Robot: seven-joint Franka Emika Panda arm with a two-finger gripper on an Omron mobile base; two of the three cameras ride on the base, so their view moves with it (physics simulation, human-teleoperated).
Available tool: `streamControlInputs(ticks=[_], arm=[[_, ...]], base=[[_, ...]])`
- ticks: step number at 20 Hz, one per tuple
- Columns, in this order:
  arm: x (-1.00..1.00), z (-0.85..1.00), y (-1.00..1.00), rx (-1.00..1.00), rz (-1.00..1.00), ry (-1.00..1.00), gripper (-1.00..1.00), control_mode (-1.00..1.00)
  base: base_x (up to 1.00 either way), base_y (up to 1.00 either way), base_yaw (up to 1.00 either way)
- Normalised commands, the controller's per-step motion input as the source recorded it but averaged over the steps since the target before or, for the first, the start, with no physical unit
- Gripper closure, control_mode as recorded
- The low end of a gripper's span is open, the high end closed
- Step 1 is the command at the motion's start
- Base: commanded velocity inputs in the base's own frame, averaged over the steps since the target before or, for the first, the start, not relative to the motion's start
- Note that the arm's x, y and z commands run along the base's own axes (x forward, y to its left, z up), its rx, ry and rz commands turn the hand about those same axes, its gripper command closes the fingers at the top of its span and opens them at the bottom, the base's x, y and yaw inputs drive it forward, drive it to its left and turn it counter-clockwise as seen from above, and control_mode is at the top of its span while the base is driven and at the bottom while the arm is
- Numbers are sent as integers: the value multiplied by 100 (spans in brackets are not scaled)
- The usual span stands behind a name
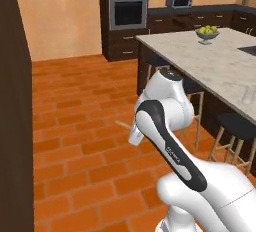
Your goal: Take a straw from the drawer in front and place it inside the glass cup on the dining counter.
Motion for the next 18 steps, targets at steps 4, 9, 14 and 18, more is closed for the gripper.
streamControlInputs(ticks=[4, 9, 14, 18], arm=[[0, 0, 0, 0, 0, 0, 100, 100], [0, 0, 0, 0, 0, 0, 100, 100], [0, 0, 0, 0, 0, 0, 100, 100], [0, 0, 0, 0, 0, 0, 100, 100]], base=[[72, 44, -64], [54, 45, -70], [35, 44, -79], [36, 45, -79]])
